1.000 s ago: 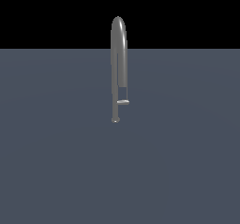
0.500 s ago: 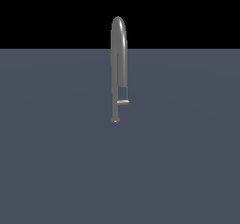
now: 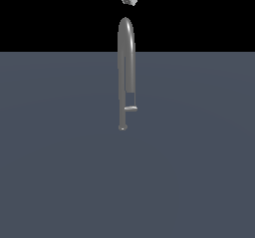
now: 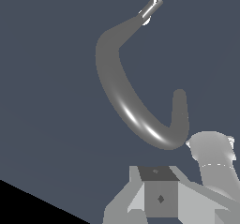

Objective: Turn on the faucet by rotating a designated handle.

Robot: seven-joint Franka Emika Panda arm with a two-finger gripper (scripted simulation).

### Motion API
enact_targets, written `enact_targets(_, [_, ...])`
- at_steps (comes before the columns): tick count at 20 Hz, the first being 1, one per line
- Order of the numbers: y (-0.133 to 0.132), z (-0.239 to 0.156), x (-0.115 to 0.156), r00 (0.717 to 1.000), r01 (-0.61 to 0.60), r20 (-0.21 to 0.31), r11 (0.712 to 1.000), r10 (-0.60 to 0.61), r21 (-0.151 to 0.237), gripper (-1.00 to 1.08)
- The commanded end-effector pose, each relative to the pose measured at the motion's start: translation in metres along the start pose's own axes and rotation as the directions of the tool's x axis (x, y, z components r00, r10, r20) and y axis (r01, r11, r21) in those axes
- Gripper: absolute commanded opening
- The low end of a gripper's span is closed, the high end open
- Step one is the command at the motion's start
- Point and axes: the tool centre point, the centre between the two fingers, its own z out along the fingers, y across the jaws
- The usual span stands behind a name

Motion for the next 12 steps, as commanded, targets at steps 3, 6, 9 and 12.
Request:
enact_targets(3, [-0.003,0.004,0.030,0.995,-0.062,0.078,0.996,0.057,0.060,-1.00])
enact_targets(6, [-0.004,0.008,0.050,0.987,-0.107,0.132,0.989,0.093,0.099,-1.00])
enact_targets(9, [-0.004,0.013,0.070,0.974,-0.155,0.189,0.979,0.128,0.135,-1.00])
enact_targets(12, [-0.003,0.019,0.091,0.955,-0.205,0.249,0.964,0.160,0.170,-1.00])
